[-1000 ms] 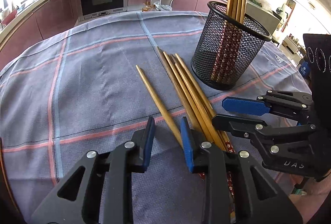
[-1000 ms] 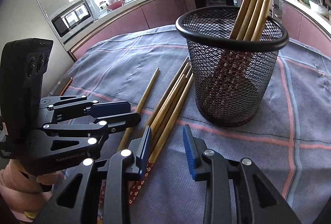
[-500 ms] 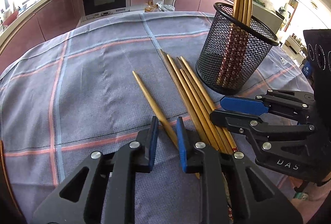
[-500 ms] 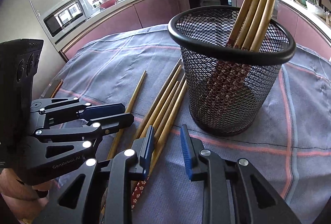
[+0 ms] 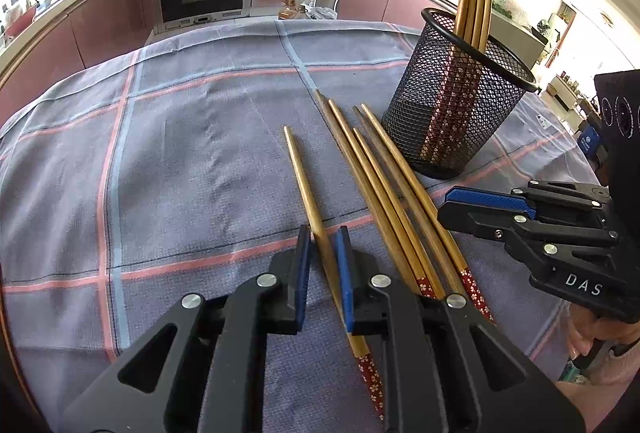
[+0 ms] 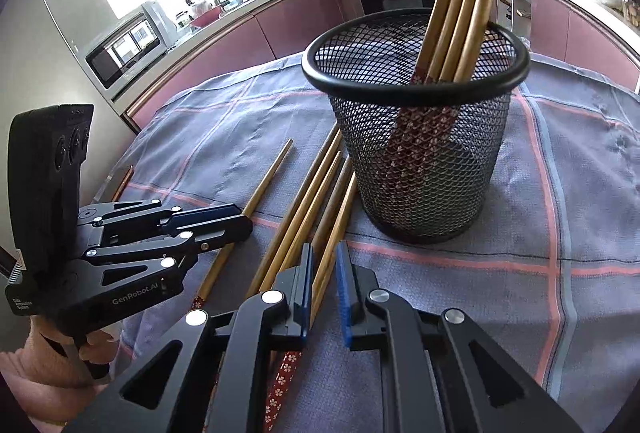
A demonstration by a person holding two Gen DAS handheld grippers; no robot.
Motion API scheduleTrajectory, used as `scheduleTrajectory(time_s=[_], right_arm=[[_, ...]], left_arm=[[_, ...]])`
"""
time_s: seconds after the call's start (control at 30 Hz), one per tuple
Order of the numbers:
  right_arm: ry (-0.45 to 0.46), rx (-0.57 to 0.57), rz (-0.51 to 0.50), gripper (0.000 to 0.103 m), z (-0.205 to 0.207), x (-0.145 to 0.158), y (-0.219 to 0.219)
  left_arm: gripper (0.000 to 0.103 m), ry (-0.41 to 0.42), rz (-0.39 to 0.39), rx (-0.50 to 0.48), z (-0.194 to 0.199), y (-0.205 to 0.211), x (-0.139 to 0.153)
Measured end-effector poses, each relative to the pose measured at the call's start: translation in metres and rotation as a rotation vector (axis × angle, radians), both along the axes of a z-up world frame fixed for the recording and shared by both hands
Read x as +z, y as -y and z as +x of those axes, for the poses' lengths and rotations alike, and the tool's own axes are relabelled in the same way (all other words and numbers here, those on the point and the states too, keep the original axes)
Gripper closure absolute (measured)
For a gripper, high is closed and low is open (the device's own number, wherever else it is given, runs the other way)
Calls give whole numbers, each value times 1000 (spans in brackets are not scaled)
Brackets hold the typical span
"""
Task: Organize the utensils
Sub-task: 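Close the left gripper on a chopstick while the right gripper grasps another, then lift both chopsticks upright and lower them into the mesh cup, opening both grippers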
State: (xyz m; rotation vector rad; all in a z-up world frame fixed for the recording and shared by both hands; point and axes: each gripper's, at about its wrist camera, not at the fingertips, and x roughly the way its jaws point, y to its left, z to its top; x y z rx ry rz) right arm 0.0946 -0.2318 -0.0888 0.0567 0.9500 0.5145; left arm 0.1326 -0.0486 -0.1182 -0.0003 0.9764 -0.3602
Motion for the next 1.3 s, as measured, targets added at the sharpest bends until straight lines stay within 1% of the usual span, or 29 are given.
scheduleTrajectory(time_s=[0.1, 0.17, 0.3, 0.33, 0.37, 0.4, 0.43, 0.47, 0.5, 0.6, 0.67, 0.8, 0.93, 1.1, 1.2, 1.3], right_arm=[[-14, 7, -33, 91, 3, -5, -2], [-5, -1, -63, 91, 5, -7, -5], [20, 3, -83, 91, 8, -8, -12], [21, 3, -77, 91, 10, -9, -13], [20, -1, -65, 94, 11, -10, -12], [13, -5, -47, 94, 12, -11, -10], [5, -7, -27, 95, 14, -11, -8], [2, -7, -5, 96, 14, -11, -5], [5, -8, 6, 97, 13, -10, -3], [26, -3, 41, 97, 7, -4, 3], [45, 15, 63, 97, 3, 3, 6], [76, 72, 86, 97, -7, 14, 5], [74, 118, 55, 97, -11, 14, -1], [24, 127, 12, 97, -8, 5, -5], [8, 126, -14, 97, -7, 0, -7], [-4, 124, -16, 94, -4, -2, -7]], left_arm=[[89, 0, 3, -1, 0, 1, 0], [89, 0, 4, -1, 0, 1, 0], [89, 0, 7, 0, 2, 3, 0], [89, 1, 8, 2, 2, 4, 0], [89, 1, 7, 5, 3, 4, 0], [89, 1, 7, 10, 3, 5, 0], [92, 2, 8, 17, 3, 5, 0], [93, 2, 6, 23, 3, 5, 0], [94, 3, 2, 29, 2, 5, 0], [95, 12, -15, 42, -1, 4, 3], [95, 17, -35, 35, -4, 3, 7], [95, 43, -59, -12, -16, 7, 16], [95, 36, -82, -40, -23, 8, 16], [95, -9, -64, -51, -23, 12, 2], [95, -5, -53, -63, -22, 13, 1], [95, -23, -44, -70, -18, 14, -3]])
